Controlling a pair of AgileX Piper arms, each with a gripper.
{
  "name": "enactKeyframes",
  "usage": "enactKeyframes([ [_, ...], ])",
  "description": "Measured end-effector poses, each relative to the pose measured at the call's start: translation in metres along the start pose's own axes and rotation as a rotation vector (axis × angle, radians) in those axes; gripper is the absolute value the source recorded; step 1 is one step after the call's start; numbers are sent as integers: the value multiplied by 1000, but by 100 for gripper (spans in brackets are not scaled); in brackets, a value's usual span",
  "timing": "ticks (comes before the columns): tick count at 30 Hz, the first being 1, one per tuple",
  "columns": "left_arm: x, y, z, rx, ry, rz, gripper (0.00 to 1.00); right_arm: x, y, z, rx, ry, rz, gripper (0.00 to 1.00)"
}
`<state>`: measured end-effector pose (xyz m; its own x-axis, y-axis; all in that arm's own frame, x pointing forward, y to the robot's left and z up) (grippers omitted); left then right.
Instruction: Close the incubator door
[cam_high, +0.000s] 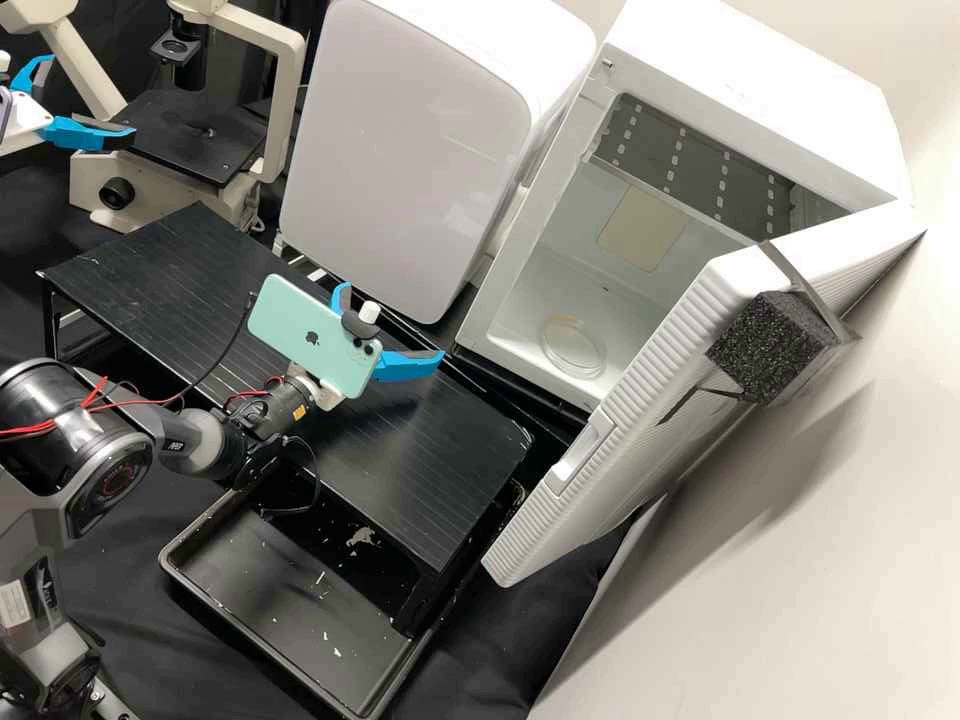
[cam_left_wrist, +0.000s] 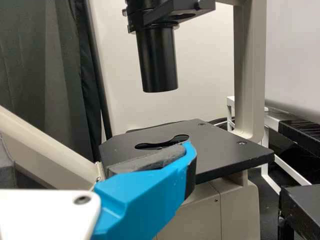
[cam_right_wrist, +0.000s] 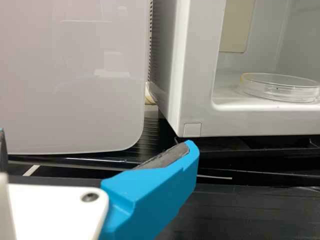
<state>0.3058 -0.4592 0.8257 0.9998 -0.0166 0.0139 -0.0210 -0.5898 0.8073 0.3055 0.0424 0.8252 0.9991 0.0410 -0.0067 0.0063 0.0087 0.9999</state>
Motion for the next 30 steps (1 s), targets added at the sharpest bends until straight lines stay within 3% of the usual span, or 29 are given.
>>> enactKeyframes([
  [9,0,0,0,0,0,0,100,-1,1,1,0,0,5,100],
  [13,0,0,0,0,0,0,100,-21,7,10,-5,4,18,100],
  [15,0,0,0,0,0,0,100,-39,18,15,17,14,60,100],
  [21,0,0,0,0,0,0,100,-108,53,26,106,49,288,100],
  [26,0,0,0,0,0,0,100,-147,63,31,96,40,368,100],
  [30,0,0,0,0,0,0,100,-162,71,43,80,-35,419,100],
])
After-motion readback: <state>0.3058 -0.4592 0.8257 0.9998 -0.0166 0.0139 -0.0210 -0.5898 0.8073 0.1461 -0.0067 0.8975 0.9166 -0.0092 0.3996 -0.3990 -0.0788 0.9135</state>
